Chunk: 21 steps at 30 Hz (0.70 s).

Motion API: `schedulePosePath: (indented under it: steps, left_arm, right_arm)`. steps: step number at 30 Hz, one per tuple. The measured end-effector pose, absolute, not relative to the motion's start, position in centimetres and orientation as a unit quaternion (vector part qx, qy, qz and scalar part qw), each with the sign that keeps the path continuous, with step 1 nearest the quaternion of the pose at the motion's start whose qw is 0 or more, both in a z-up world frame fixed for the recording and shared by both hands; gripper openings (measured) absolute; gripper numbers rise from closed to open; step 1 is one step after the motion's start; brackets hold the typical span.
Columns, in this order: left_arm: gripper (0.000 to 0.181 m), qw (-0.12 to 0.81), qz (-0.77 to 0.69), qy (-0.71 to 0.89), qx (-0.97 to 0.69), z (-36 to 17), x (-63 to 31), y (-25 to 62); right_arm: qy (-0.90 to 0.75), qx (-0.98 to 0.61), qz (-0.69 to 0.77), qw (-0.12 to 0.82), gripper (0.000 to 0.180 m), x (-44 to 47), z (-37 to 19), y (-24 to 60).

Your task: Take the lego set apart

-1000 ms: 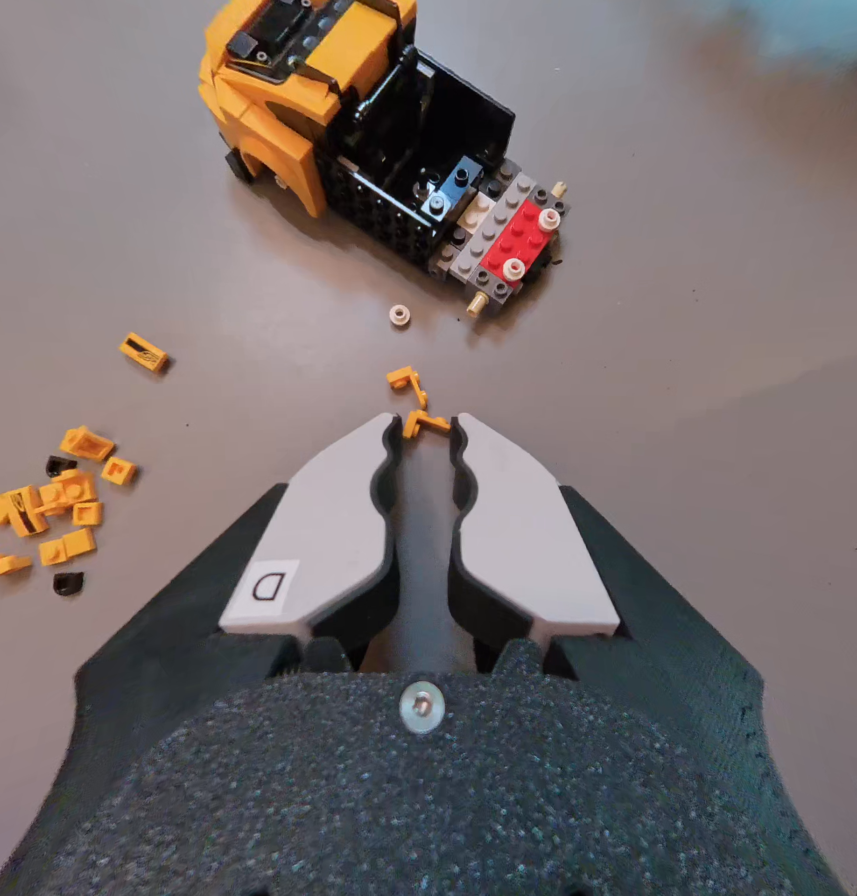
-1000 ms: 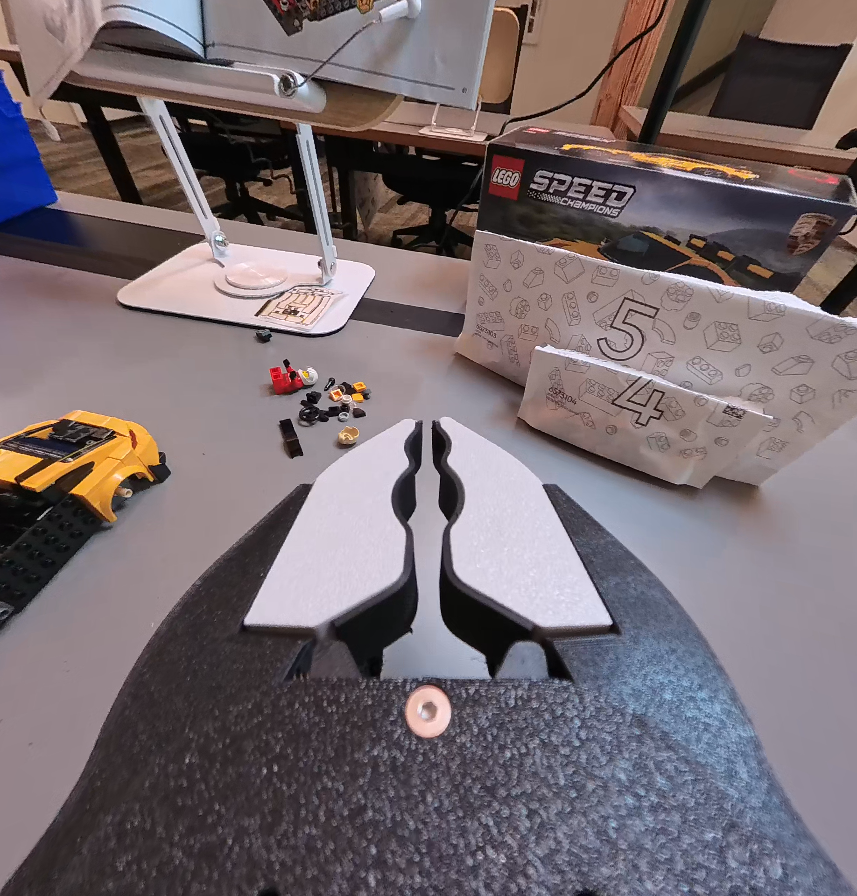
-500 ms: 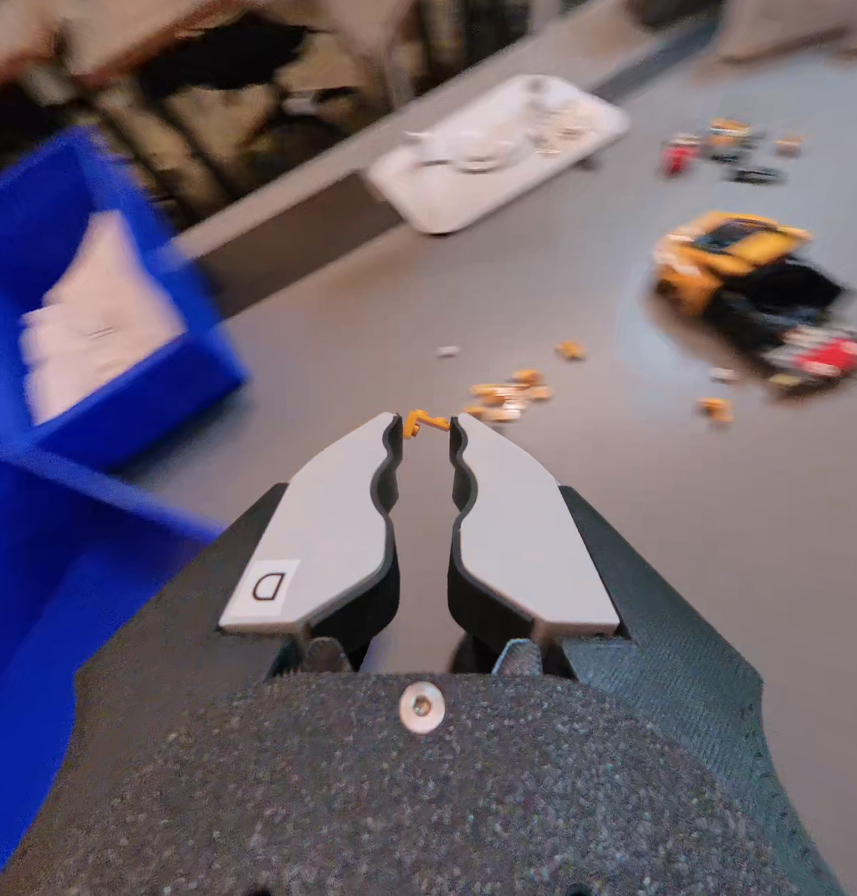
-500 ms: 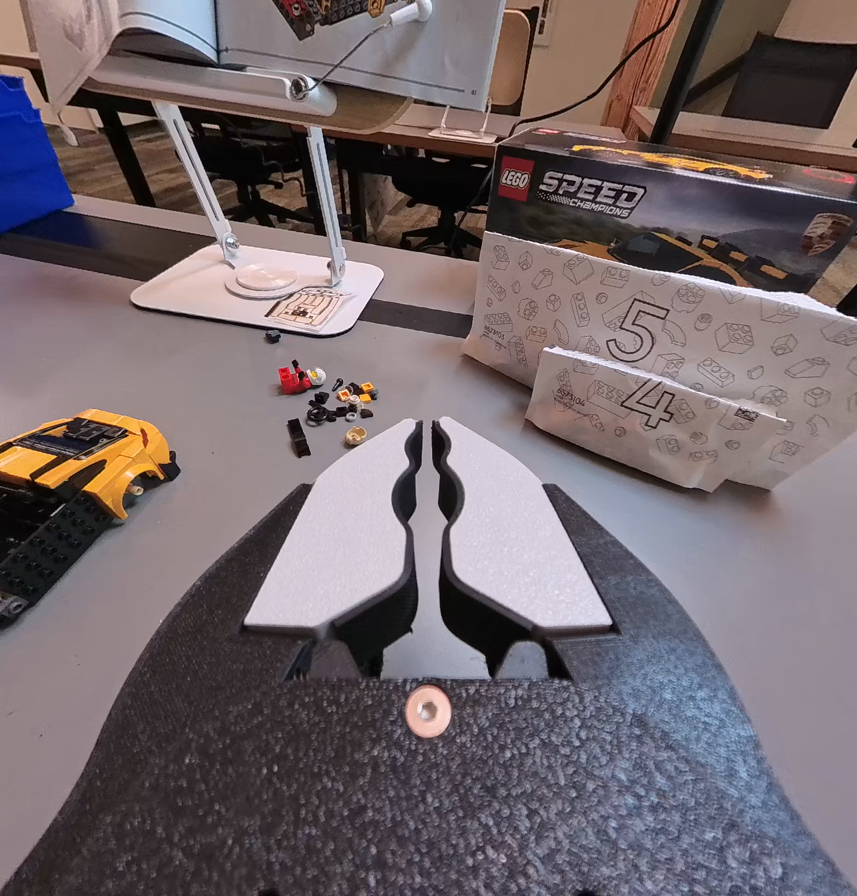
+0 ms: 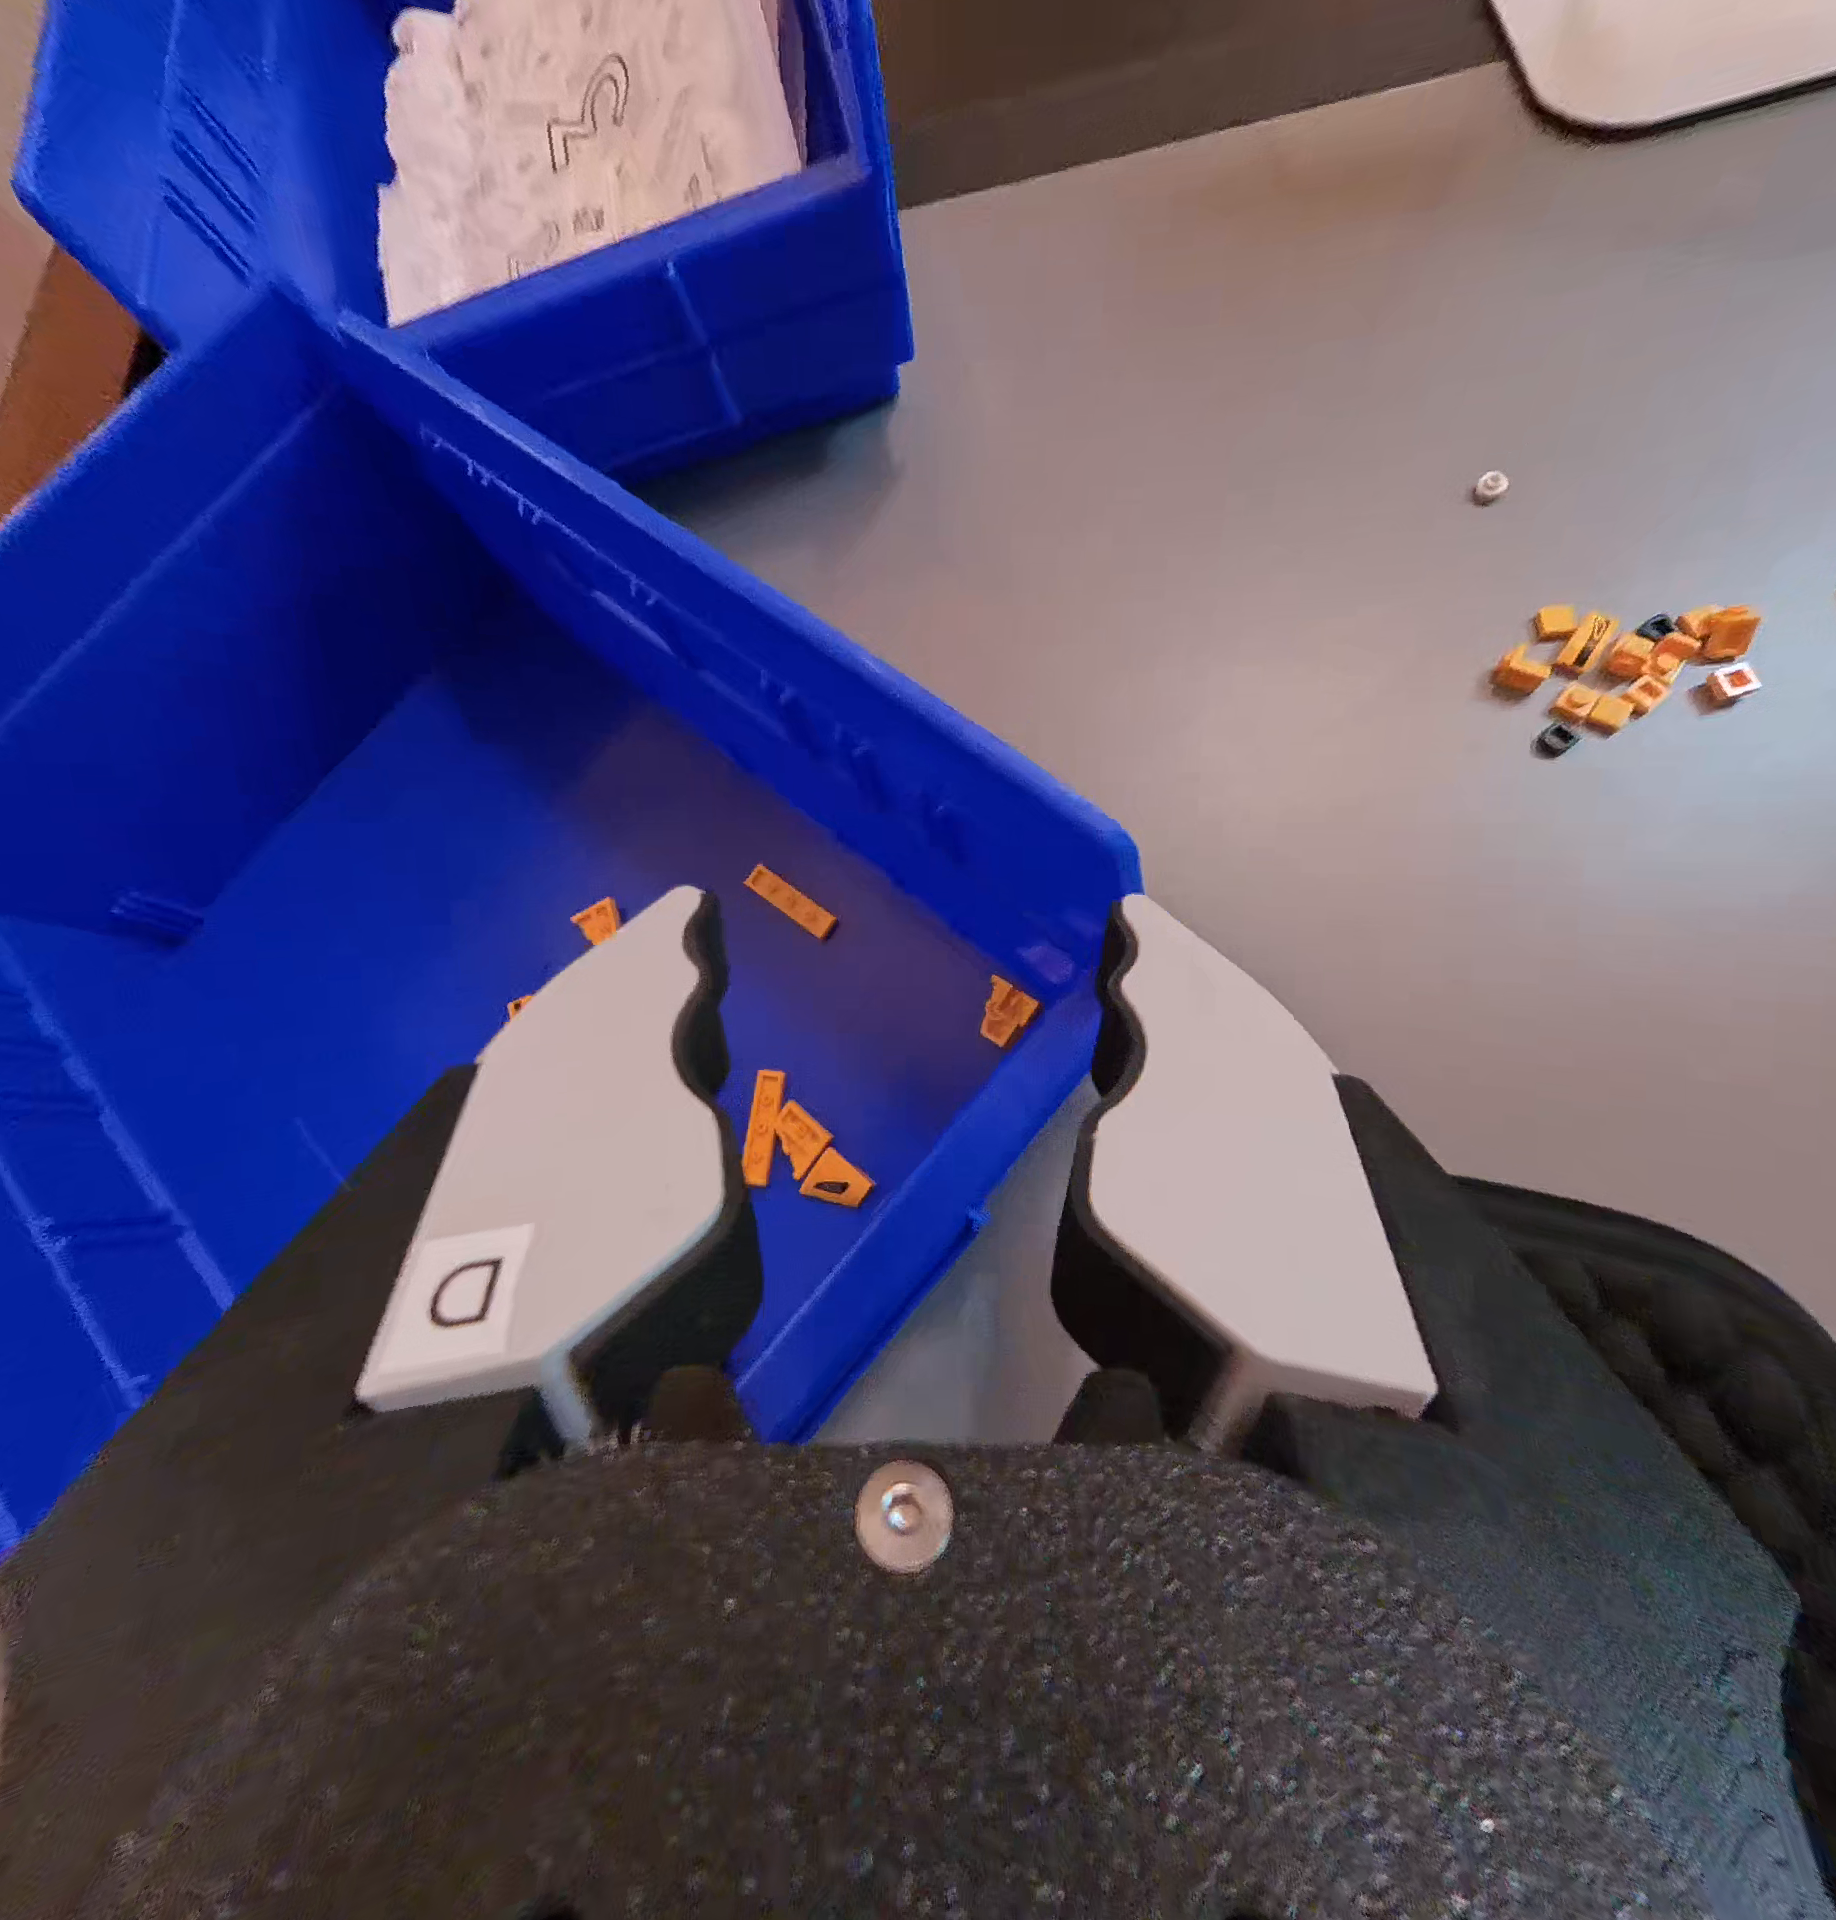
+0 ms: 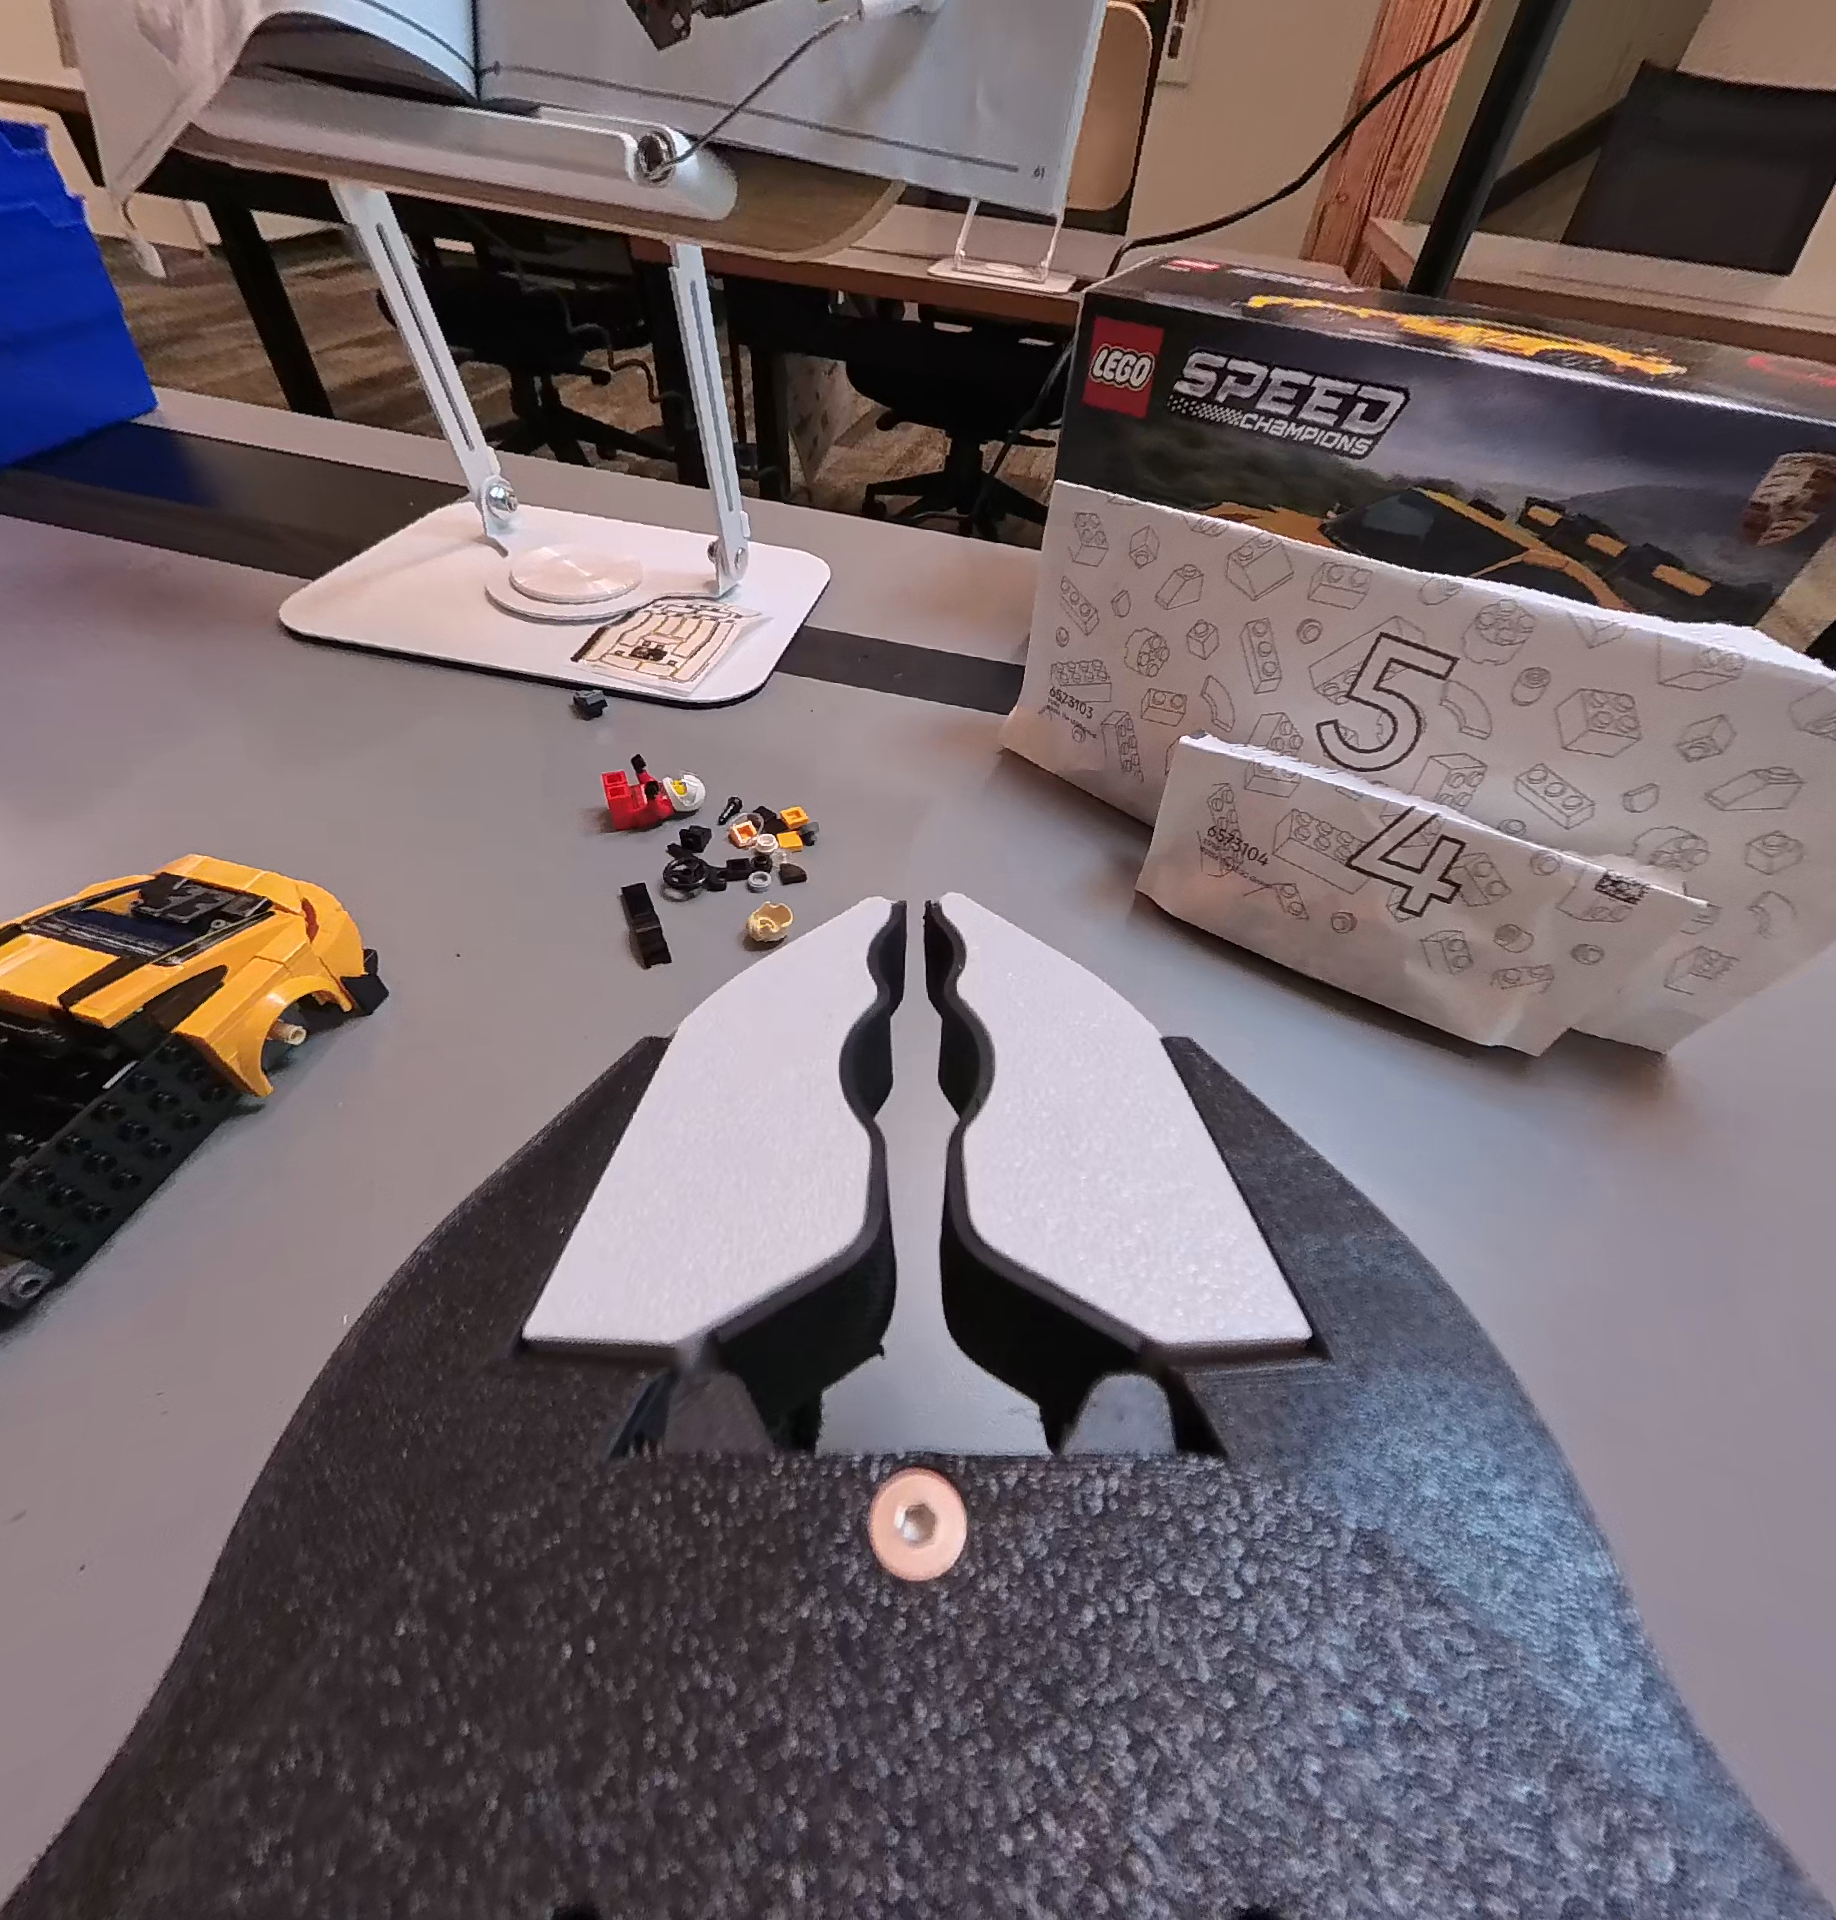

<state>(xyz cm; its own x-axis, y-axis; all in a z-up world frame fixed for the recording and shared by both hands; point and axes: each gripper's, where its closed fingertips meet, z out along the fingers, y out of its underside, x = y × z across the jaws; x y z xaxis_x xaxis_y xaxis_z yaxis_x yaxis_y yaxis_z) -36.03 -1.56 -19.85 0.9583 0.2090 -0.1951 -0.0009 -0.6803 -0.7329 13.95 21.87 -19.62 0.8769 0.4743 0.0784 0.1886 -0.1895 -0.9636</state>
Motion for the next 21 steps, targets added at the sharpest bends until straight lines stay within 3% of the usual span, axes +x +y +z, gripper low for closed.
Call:
schedulePosePath:
  steps: [3, 6, 8, 12, 18, 19, 20, 21]
  left_arm:
    - [0.069, 0.422, 0.126, -0.038, -0.897, -18.6, -34.5, -0.8]
    - [0.051, 0.49, 0.105, 0.035, -0.865, -16.3, -29.5, 0.9]
    - [0.045, 0.503, 0.015, 0.098, -0.859, -16.8, -23.6, 2.4]
    - [0.034, 0.427, -0.133, 0.201, -0.872, -22.2, -13.3, 4.1]
    - [0.028, 0.321, -0.137, 0.274, -0.896, -28.5, -8.1, 5.2]
    - [0.024, 0.319, -0.124, 0.279, -0.897, -29.0, -8.2, 5.4]
    - [0.004, 0.32, -0.124, 0.289, -0.894, -28.9, -8.1, 5.3]
    - [0.003, 0.317, -0.127, 0.298, -0.891, -28.9, -8.0, 5.2]
  right_arm:
    - [-0.217, -0.762, 0.121, 0.599, 0.003, 14.0, -19.6, 21.9]
    - [-0.217, -0.761, 0.123, 0.598, 0.003, 13.9, -19.6, 21.9]
    - [-0.219, -0.762, 0.124, 0.597, 0.003, 13.8, -19.6, 21.8]
    - [-0.221, -0.76, 0.126, 0.598, 0.003, 13.8, -19.5, 21.7]
    - [-0.221, -0.758, 0.131, 0.6, 0.003, 13.8, -19.3, 21.7]
    - [-0.222, -0.757, 0.131, 0.6, 0.003, 13.8, -19.3, 21.7]
    - [-0.222, -0.757, 0.132, 0.601, 0.003, 13.8, -19.2, 21.7]
    - [-0.221, -0.757, 0.133, 0.601, 0.003, 13.8, -19.2, 21.7]
